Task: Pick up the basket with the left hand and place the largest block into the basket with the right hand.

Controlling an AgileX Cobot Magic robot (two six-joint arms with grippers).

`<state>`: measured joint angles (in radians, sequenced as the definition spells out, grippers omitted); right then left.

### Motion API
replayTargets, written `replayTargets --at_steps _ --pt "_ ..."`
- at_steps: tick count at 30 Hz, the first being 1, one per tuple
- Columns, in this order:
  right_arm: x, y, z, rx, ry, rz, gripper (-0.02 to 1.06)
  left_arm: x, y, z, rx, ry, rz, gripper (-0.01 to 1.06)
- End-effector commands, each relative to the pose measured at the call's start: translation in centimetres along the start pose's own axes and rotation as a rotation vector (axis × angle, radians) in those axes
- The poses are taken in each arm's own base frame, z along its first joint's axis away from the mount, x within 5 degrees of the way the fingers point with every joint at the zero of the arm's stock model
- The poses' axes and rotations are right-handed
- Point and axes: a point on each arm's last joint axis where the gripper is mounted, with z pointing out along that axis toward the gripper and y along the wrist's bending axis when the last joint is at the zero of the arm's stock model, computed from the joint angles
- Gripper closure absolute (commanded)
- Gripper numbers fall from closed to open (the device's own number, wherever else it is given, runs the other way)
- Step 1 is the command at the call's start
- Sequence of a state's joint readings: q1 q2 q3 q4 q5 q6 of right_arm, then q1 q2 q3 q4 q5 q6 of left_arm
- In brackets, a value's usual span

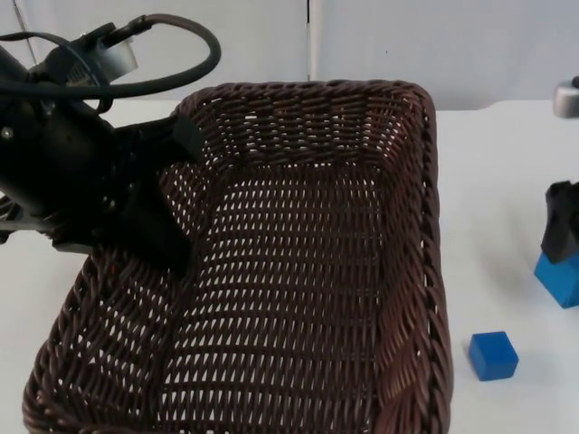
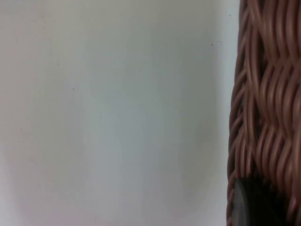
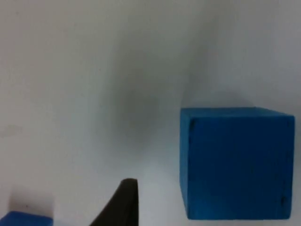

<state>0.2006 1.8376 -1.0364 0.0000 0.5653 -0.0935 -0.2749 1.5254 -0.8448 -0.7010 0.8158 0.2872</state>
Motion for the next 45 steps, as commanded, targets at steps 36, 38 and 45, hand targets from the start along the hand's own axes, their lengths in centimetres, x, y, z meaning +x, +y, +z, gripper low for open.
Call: replayTargets --at_steps 36,38,45 --pt "-1.1 0.0 -2.6 0.022 -0.135 -0.018 1.05 -0.1 -0.3 -0.3 0.010 -0.029 -0.012 1.05" --pt "-1.0 0.0 -5.0 0.022 -0.170 -0.012 1.05 -0.1 -0.3 -0.3 0.009 -0.029 -0.010 1.05" --pt "-0.2 0.1 -11.3 0.034 -0.285 -0.010 1.05 -0.1 -0.3 -0.3 0.009 -0.029 -0.010 1.05"
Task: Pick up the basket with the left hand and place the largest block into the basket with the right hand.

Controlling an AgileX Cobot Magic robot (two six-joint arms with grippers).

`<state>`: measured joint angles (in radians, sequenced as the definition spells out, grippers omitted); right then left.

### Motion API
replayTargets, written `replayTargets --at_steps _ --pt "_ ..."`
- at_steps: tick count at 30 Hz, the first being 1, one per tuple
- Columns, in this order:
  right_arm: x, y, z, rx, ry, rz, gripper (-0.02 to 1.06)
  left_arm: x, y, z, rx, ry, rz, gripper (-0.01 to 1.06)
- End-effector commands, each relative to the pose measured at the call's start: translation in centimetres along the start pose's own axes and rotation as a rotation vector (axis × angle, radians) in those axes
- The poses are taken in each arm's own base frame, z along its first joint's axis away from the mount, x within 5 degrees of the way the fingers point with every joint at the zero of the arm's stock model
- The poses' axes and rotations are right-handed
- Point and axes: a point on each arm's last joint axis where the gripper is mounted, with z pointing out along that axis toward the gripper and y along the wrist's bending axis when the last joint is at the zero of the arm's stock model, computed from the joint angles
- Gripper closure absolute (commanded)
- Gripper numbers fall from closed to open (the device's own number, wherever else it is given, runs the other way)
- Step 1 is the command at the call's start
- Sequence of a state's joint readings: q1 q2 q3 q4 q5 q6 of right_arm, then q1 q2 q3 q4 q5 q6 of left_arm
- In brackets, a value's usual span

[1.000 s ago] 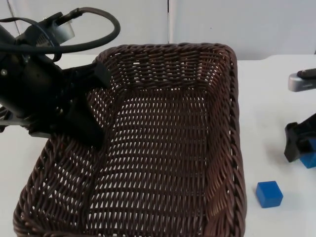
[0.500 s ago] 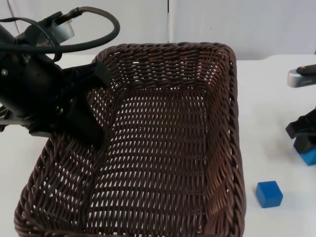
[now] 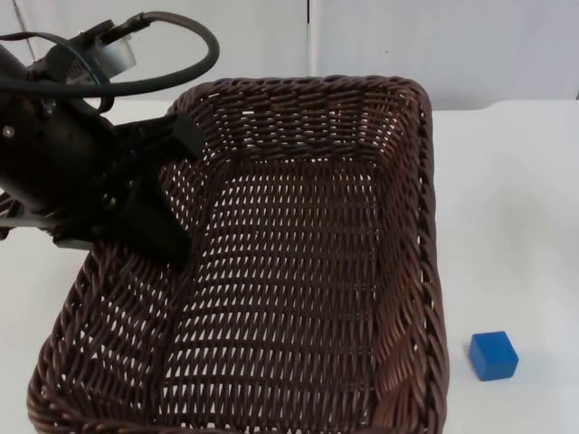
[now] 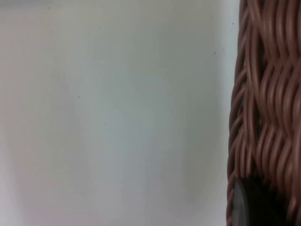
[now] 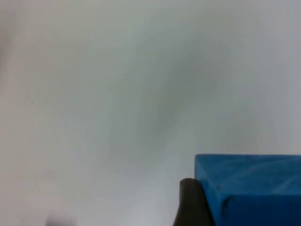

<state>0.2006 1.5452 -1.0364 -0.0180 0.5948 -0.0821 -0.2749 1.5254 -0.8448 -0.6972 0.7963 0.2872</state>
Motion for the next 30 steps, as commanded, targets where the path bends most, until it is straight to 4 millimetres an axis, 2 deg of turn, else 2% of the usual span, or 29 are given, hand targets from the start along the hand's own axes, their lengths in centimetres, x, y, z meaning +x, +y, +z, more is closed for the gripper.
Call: replayTargets --at_steps 1,5,6,8,10,18,27,30 --pt "-0.2 0.2 -2.7 0.000 -0.047 -0.007 1.05 0.1 -0.3 -0.3 0.017 -0.011 -0.013 1.05" --pt "0.1 0.1 -7.0 0.006 -0.122 -0.004 1.05 0.1 -0.3 -0.3 0.017 -0.011 -0.013 1.05" --pt "0.1 0.1 -7.0 0.006 -0.122 -0.004 1.05 0.1 -0.3 -0.3 0.017 -0.011 -0.013 1.05" --pt "0.4 0.1 -8.9 0.010 -0.163 -0.003 1.05 0.1 -0.3 -0.3 0.017 -0.011 -0.013 1.05" --pt "0.5 0.1 -10.1 0.013 -0.192 -0.003 1.05 0.1 -0.3 -0.3 0.016 -0.015 -0.013 1.05" --pt "0.8 0.1 -11.7 0.018 -0.243 -0.002 1.05 0.0 -0.3 -0.3 0.013 -0.025 -0.013 1.05" --pt "0.7 0.3 -11.8 -0.005 -0.253 0.020 1.05 0.0 -0.3 -0.3 0.013 -0.025 -0.013 1.05" --pt "0.5 1.0 -11.8 -0.043 -0.266 0.005 1.05 -0.1 -0.3 -0.3 0.011 -0.029 -0.013 1.05"
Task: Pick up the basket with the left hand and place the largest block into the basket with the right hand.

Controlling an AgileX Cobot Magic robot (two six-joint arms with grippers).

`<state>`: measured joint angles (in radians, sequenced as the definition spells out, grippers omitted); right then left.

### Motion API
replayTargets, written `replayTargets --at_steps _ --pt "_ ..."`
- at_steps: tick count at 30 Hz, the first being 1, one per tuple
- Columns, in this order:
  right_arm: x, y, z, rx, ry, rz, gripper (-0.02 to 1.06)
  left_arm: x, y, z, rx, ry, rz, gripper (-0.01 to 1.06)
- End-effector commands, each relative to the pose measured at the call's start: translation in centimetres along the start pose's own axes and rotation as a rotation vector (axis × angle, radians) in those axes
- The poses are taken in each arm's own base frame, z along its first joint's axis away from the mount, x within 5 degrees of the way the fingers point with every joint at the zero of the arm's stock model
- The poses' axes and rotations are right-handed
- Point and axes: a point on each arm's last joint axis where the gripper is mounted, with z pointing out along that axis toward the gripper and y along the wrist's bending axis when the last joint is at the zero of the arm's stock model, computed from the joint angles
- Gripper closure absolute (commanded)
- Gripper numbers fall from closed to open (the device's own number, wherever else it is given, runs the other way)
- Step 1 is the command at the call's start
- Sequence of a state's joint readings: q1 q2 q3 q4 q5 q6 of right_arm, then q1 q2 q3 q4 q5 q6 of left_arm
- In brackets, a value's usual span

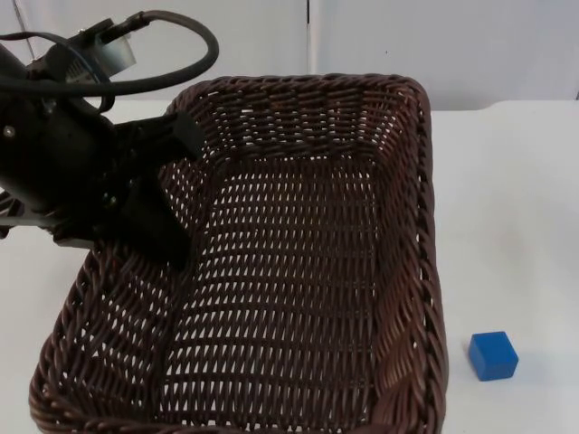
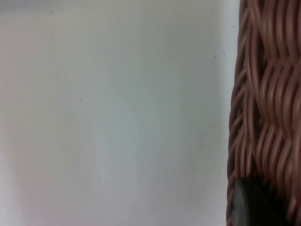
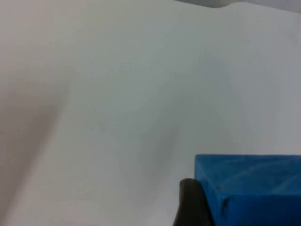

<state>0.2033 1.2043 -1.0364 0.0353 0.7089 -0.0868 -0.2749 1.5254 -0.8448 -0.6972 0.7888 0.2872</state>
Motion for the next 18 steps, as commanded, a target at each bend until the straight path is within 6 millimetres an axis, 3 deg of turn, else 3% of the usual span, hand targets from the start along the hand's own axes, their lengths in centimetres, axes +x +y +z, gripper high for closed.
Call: replayTargets --at_steps 1,8,18 --pt "-0.4 1.1 -0.5 -0.046 -0.037 -0.054 1.05 0.0 -0.3 -0.3 0.014 -0.022 -0.013 1.05" --pt "-0.4 4.1 -0.6 -0.137 -0.055 -0.156 1.05 0.0 -0.3 -0.3 0.012 -0.022 -0.012 1.05" --pt "-1.1 10.9 -2.1 -0.346 -0.138 -0.300 1.05 0.0 -0.2 -0.2 0.011 -0.018 -0.014 1.05"
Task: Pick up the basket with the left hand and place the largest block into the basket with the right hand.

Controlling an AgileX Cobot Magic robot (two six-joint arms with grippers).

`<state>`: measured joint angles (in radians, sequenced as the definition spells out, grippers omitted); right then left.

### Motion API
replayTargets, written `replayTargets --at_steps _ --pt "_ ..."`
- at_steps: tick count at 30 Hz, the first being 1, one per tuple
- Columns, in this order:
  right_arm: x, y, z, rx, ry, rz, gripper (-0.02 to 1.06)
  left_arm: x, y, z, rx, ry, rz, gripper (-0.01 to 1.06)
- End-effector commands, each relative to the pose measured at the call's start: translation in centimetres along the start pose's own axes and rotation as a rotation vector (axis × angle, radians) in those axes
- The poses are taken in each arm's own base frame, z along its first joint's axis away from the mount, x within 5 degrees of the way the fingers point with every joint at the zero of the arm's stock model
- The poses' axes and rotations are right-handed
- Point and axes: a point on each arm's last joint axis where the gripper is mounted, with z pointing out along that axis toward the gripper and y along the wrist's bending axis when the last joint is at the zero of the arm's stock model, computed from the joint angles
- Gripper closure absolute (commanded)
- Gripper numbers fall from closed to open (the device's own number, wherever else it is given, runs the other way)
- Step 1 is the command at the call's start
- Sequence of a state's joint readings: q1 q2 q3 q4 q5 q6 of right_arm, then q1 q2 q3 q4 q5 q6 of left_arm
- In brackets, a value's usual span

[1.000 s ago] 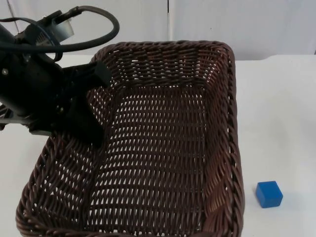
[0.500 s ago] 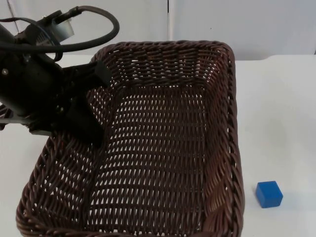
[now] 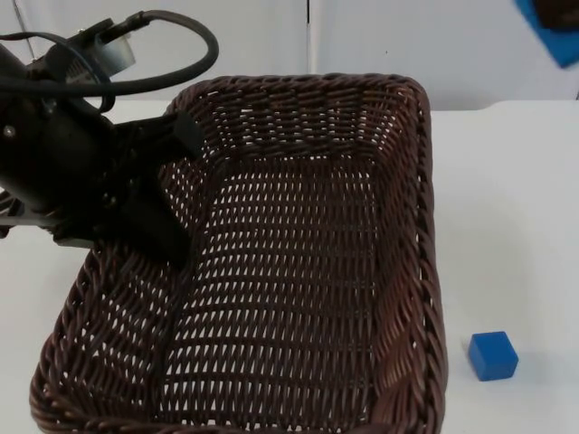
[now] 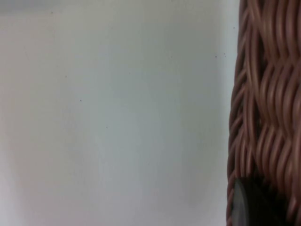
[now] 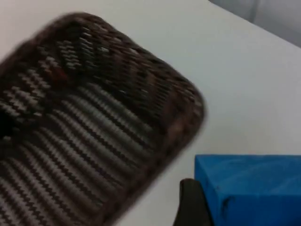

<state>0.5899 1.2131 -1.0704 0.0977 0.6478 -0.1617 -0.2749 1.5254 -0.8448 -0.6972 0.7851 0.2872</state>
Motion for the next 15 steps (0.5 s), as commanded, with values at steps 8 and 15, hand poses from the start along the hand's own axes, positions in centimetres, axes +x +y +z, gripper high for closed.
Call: replayTargets --at_steps 8,15 --pt "-4.1 4.3 1.6 -0.134 -0.013 -0.101 1.05 0.0 -0.3 -0.2 0.012 -0.014 -0.014 1.05" --pt "-5.0 6.0 4.2 -0.170 0.034 -0.133 1.05 0.0 -0.3 -0.2 0.012 -0.014 -0.014 1.05"
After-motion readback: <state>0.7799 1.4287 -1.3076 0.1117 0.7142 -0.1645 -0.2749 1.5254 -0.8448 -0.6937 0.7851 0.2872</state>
